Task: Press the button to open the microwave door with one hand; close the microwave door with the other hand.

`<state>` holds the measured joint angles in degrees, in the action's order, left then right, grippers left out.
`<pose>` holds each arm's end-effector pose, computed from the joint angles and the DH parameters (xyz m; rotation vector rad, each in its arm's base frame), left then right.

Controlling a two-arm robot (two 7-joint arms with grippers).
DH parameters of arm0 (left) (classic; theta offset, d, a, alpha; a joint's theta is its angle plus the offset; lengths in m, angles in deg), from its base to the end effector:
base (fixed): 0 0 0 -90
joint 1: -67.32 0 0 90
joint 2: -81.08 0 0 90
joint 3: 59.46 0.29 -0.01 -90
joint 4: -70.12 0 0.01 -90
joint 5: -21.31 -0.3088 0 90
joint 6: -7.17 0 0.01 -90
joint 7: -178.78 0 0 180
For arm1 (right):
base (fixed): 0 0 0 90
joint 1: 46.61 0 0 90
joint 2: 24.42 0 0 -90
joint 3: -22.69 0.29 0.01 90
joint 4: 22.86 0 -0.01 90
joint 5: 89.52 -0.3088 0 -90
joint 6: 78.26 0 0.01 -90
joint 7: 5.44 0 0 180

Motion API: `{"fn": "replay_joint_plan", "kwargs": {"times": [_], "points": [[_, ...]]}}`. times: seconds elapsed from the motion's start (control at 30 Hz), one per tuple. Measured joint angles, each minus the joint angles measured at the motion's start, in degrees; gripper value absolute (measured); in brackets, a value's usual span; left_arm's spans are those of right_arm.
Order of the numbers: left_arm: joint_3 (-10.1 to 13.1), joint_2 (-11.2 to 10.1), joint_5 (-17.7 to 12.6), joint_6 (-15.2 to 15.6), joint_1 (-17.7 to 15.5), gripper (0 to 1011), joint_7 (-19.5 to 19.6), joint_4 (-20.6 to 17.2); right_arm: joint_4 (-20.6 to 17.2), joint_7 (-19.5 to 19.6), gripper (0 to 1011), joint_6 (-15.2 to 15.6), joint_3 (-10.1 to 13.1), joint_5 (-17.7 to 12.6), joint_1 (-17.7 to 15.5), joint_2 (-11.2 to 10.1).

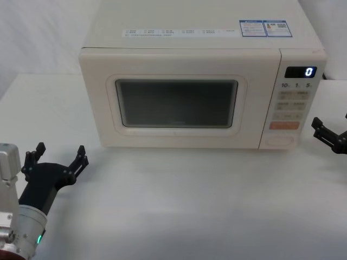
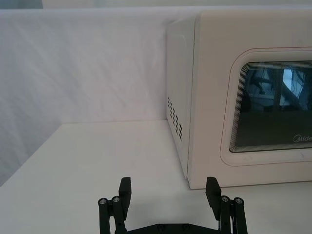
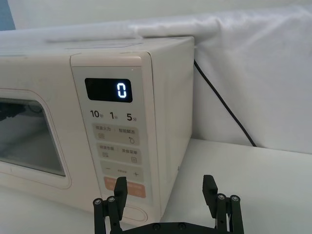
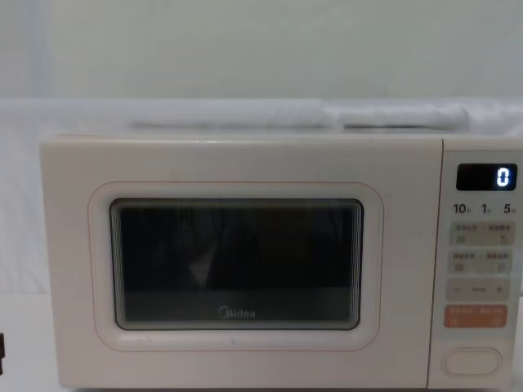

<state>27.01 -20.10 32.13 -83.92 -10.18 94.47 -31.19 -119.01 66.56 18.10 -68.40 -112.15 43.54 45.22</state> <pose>0.2667 0.0656 -0.2934 0.0075 -0.0161 1.4924 0.3287 -0.0866 -0.2516 0.0224 0.0365 -1.1972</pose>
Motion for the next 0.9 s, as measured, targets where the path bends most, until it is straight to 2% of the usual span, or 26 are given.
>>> {"fn": "replay_joint_plan", "kwargs": {"times": [0.9], "points": [[0.0, 0.0, 0.0, 0.0, 0.0, 1001, 0.0, 0.0, 0.0, 0.0, 1002, 0.0, 0.0, 0.0, 0.0, 0.0]]}}
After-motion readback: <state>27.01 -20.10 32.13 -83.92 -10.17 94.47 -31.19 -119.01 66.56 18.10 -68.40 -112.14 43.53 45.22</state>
